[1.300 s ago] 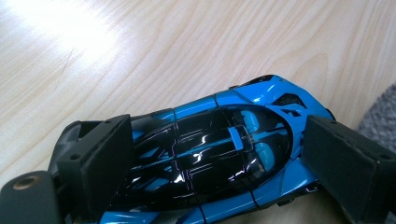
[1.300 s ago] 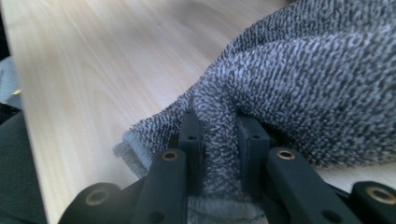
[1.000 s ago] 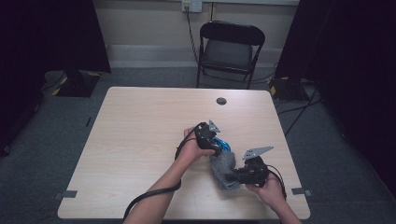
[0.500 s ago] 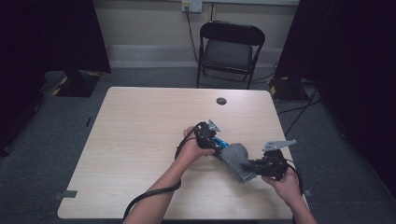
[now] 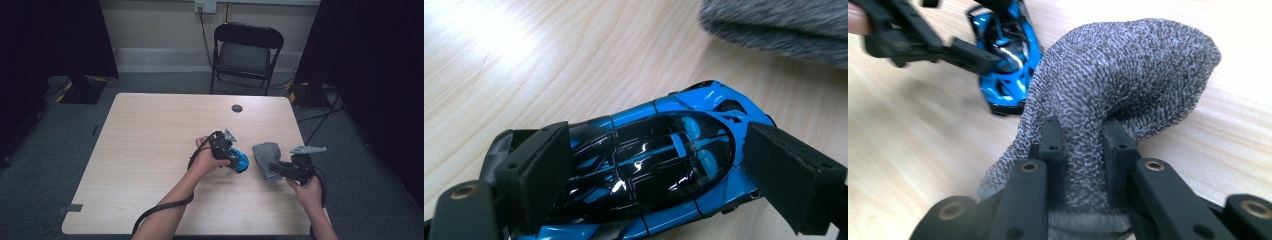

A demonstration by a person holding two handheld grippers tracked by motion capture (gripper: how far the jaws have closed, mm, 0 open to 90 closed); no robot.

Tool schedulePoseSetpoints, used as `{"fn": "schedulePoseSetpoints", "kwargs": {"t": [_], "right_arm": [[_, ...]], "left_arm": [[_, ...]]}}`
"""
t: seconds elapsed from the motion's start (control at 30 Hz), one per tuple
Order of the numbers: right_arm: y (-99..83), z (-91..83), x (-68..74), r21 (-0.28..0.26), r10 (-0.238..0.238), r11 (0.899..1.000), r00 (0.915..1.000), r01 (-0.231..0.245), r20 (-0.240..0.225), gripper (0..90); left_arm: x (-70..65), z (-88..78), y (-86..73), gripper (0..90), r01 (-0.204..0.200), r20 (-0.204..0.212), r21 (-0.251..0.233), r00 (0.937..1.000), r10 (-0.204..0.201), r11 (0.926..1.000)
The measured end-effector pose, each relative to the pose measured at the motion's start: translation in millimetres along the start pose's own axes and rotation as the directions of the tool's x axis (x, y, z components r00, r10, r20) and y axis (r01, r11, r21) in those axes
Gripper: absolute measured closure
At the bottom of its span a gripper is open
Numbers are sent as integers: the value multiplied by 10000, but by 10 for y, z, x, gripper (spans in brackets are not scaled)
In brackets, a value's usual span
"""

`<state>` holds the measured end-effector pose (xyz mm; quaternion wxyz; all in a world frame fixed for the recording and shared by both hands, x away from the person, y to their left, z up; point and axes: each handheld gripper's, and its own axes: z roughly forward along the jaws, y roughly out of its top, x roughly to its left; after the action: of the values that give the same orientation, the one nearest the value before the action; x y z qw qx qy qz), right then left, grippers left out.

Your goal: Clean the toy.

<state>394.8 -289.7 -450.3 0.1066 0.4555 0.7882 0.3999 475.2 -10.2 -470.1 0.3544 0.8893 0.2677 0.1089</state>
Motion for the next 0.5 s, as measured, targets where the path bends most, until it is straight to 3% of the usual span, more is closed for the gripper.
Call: {"fn": "schedulePoseSetpoints", "kwargs": {"t": [0.13,0.2,0.5], "right_arm": [[-20,87,-20,172,57,9998,9994,-63,332,751],[-24,154,-5,462,-171,9988,9966,134,807,751],[-58,288,46,996,-398,9944,9977,343,540,751]], "left_arm": [[4,-1,12,126,-4,211,44,9998,3,10000],[0,-1,14,126,-32,233,59,9997,30,10000],[-11,3,14,120,56,235,7,9997,-56,10000]]}}
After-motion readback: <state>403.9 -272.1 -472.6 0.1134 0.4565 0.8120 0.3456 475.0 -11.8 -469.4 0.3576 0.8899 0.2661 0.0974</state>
